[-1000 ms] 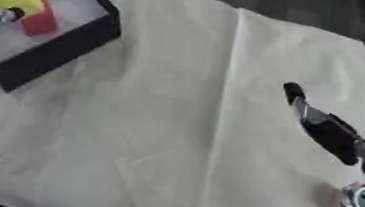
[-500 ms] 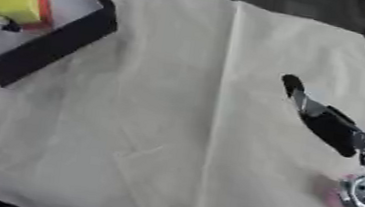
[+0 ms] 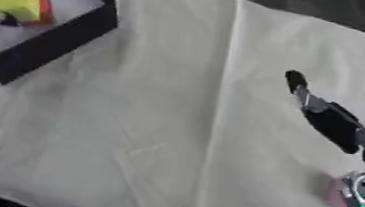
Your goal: Pick up the objects with one hand, pass them to the other hand, and then place them into the box on the other side of the table.
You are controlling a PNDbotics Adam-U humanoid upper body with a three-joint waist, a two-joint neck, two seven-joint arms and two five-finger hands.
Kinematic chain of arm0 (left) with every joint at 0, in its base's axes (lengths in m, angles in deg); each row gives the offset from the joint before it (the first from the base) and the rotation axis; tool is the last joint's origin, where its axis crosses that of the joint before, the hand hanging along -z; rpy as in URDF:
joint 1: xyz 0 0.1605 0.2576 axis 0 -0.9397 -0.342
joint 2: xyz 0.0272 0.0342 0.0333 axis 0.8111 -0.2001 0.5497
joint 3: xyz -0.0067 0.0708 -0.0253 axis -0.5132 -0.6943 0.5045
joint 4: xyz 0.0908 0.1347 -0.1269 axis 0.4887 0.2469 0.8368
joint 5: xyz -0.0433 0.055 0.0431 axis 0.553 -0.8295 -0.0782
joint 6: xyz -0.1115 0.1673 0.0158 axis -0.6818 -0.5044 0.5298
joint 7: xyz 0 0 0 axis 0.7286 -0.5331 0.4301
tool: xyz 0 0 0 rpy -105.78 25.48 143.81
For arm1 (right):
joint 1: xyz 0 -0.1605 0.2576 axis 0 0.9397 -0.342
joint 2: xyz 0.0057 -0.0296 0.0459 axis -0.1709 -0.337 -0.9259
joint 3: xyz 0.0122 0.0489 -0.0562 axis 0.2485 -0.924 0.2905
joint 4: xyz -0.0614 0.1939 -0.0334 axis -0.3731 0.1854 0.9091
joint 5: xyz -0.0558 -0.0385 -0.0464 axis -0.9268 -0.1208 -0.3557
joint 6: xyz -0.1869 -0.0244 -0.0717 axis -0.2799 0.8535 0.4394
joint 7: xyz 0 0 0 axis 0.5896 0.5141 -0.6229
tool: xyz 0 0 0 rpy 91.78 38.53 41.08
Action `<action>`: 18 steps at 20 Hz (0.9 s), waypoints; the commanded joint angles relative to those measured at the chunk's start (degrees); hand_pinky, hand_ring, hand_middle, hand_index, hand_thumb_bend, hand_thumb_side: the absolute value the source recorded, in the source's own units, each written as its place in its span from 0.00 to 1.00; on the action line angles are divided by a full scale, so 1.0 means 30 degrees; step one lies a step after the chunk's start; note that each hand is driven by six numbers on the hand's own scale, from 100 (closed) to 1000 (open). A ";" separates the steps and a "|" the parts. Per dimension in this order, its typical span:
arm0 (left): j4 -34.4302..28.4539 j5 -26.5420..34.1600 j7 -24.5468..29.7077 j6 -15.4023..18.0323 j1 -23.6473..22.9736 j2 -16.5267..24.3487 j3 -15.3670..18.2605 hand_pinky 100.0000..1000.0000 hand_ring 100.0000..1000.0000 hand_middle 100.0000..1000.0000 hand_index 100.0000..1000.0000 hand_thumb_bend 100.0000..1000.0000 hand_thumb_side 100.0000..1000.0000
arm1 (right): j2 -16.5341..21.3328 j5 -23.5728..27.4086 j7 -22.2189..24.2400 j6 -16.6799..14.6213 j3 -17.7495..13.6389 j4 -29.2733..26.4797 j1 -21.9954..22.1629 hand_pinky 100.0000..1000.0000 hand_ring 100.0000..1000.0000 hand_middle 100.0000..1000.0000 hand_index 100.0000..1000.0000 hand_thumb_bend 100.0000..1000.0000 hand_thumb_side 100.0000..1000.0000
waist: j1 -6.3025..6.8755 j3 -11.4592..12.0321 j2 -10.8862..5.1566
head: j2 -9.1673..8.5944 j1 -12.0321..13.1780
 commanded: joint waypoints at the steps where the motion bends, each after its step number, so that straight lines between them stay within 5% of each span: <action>1: -0.1648 0.0899 -0.0576 -0.0056 0.0082 0.1072 0.0453 0.92 0.72 0.72 0.70 0.90 0.12 | 0.0731 0.0083 -0.0184 -0.0074 -0.0393 -0.0350 -0.0075 0.79 0.78 0.74 0.78 0.64 0.10 | 0.0239 0.0040 -0.0479 | 0.0169 -0.0240; 8: -0.4496 0.2495 0.0009 -0.0458 -0.0215 0.1493 0.0613 0.91 0.70 0.70 0.68 0.83 0.00 | 0.1158 0.0199 -0.0365 -0.0197 -0.0775 -0.0350 0.0077 0.79 0.78 0.74 0.78 0.65 0.10 | 0.0418 0.0047 -0.0661 | 0.0397 -0.0903; 18: -0.7110 0.4202 -0.0522 -0.0927 -0.0687 0.1388 0.0784 0.88 0.65 0.65 0.64 0.73 0.03 | 0.1963 0.0612 -0.0341 -0.0374 -0.1369 -0.0350 0.0372 0.79 0.78 0.74 0.78 0.66 0.10 | 0.0502 -0.0082 -0.0889 | 0.0750 -0.2833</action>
